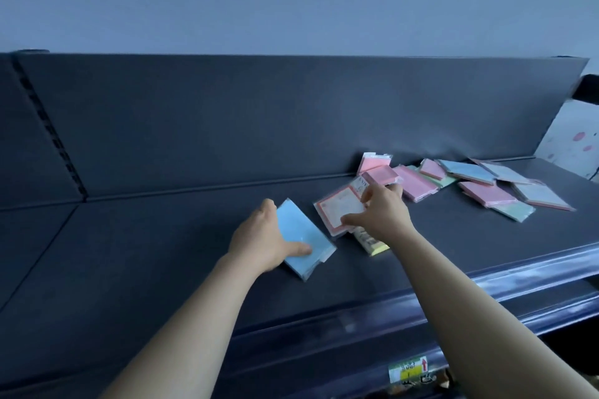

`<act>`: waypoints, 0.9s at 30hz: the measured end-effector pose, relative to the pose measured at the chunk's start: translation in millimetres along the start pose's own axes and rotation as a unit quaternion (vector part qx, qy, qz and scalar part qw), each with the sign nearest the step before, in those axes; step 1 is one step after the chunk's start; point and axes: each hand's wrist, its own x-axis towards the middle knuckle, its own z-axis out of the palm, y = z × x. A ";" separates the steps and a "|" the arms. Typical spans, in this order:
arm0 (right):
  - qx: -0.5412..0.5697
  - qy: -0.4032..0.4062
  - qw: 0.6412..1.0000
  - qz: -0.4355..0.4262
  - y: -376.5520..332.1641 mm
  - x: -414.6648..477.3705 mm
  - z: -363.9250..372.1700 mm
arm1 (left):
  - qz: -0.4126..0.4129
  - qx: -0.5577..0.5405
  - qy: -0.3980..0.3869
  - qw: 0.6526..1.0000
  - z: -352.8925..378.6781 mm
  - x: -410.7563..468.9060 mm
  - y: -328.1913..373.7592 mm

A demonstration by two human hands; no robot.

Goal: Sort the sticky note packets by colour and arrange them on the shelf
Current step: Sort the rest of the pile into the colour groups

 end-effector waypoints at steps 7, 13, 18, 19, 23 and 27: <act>0.195 0.050 0.974 -0.101 -38.5 -17.7 20.9 | -0.052 -0.189 0.111 0.974 -24.7 -20.3 -48.3; 0.210 0.044 0.964 -0.156 -90.2 -34.2 44.1 | -0.049 -0.243 0.157 0.956 -51.8 -38.8 -97.2; 0.196 0.004 0.960 -0.199 -143.1 -64.2 62.6 | -0.076 -0.264 0.204 0.940 -82.4 -65.0 -146.4; 0.198 -0.004 0.959 -0.203 -154.1 -72.1 67.2 | -0.081 -0.270 0.215 0.935 -89.4 -71.9 -156.5; 0.210 -0.033 0.951 -0.224 -202.7 -104.6 92.1 | -0.098 -0.271 0.250 0.924 -122.6 -101.5 -200.6; 0.237 -0.038 0.939 -0.245 -263.8 -142.2 116.8 | -0.109 -0.257 0.283 0.918 -163.2 -133.2 -252.5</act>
